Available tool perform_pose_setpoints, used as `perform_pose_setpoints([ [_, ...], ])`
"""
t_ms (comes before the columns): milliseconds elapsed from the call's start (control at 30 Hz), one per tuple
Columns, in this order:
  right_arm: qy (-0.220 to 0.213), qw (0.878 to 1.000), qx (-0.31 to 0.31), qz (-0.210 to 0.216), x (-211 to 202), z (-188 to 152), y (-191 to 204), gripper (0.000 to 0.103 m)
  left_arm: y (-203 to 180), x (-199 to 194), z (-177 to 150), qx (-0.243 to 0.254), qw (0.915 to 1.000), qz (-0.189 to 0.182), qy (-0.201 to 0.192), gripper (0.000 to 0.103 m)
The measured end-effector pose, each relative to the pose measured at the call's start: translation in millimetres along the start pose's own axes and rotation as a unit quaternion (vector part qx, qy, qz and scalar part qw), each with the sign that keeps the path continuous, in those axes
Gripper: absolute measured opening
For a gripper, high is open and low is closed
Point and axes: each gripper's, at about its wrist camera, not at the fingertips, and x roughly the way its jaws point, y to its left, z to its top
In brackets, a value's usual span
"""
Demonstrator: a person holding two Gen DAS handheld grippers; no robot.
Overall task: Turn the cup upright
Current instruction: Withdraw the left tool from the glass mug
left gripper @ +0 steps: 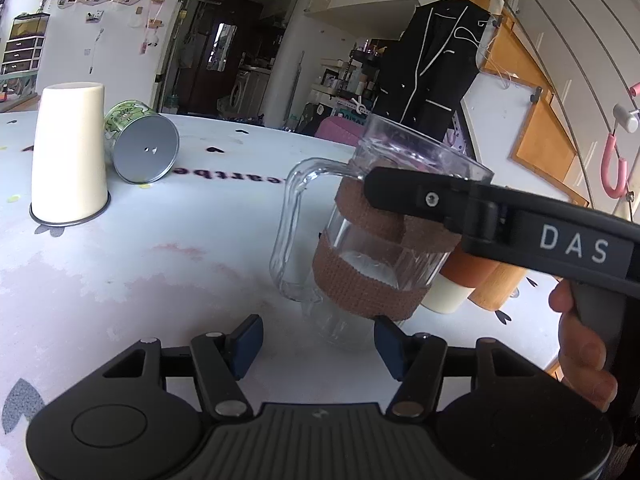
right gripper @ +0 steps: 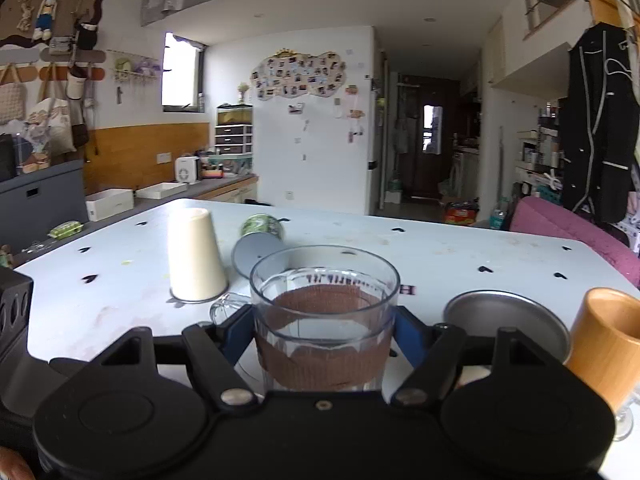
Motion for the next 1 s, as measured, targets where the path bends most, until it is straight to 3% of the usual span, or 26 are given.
perform_pose_setpoints([
  [167, -0.003, 1.0, 0.003, -0.002, 1, 0, -2, 0.075, -5, -12, 0, 0.003, 1.0, 0.008, -0.001, 0.062],
  [267, -0.01, 1.0, 0.002, 0.002, -7, 0, 3, 0.087, -8, -28, 2, 0.006, 0.9997, 0.019, -0.012, 0.063],
  [333, -0.023, 1.0, 0.001, 0.011, -19, 2, 4, 0.09, -11, -40, 5, 0.007, 0.9992, 0.032, -0.022, 0.063],
  [600, -0.054, 0.999, 0.005, -0.002, -60, 9, 0, 0.096, -26, -82, 11, 0.021, 0.9928, 0.098, -0.066, 0.081],
  [867, -0.055, 0.997, 0.023, -0.042, -86, 0, -19, 0.098, -39, -105, 10, 0.04, 0.9799, 0.169, -0.099, 0.098],
  [1000, -0.055, 0.997, 0.023, -0.058, -94, -5, -26, 0.099, -42, -115, 9, 0.042, 0.9746, 0.19, -0.111, 0.102],
])
